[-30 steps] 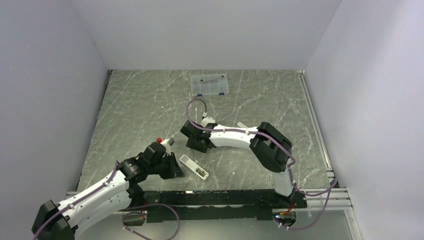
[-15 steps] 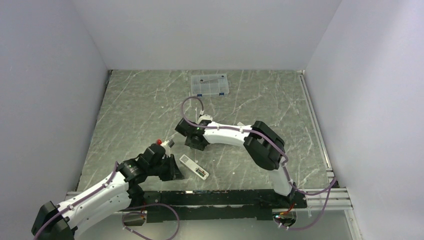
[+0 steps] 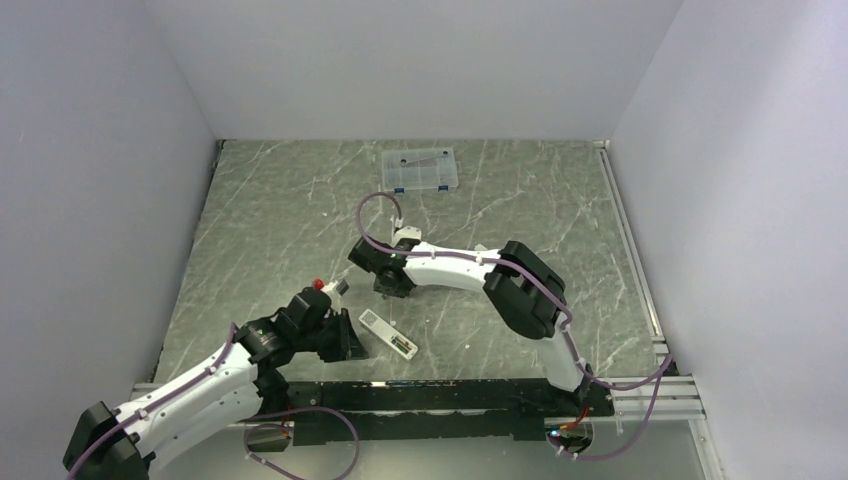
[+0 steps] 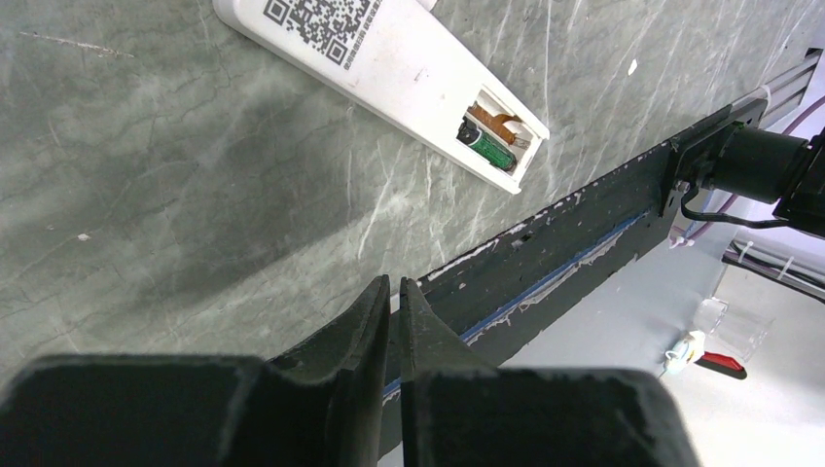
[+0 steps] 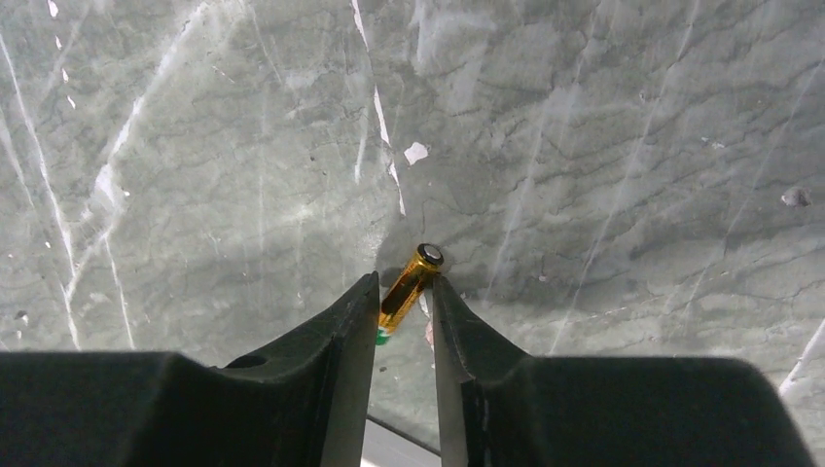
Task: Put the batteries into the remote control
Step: Pick up the battery from the center of the board.
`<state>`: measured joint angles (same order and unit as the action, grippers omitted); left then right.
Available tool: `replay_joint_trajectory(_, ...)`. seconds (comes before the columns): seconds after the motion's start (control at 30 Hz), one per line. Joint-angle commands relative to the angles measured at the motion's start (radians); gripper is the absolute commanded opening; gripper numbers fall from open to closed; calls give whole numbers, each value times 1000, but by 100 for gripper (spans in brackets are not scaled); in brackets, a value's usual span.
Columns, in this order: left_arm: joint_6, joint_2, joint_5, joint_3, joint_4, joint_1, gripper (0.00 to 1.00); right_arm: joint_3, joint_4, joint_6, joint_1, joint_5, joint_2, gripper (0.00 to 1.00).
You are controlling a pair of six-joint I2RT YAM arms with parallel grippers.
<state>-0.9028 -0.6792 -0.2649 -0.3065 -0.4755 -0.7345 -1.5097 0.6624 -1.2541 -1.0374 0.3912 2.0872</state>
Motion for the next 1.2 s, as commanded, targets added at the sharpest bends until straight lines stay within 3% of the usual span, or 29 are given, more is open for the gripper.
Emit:
replay_joint_trajectory(0.0,6,-8,-17,6,27,-3,15,28,8,94,7,0,70,27)
replay_joint_trajectory(0.2,-12,-30,-27,9,55,-3,14,118,-163,234,8,-75,18,17)
replay_joint_trajectory(0.3,-21,-41,-29,11,61,-3,14,170,-267,329,15,-139,-10,18)
replay_joint_trajectory(0.37,-26,-41,-27,11,61,-2,14,183,-296,380,21,-168,-20,24)
replay_joint_trajectory(0.57,-40,-28,-3,3,43,-2,14,201,-297,473,28,-178,-42,35)
replay_joint_trajectory(1.17,-48,-45,6,-2,58,-2,14,246,-202,489,-1,-112,-78,31)
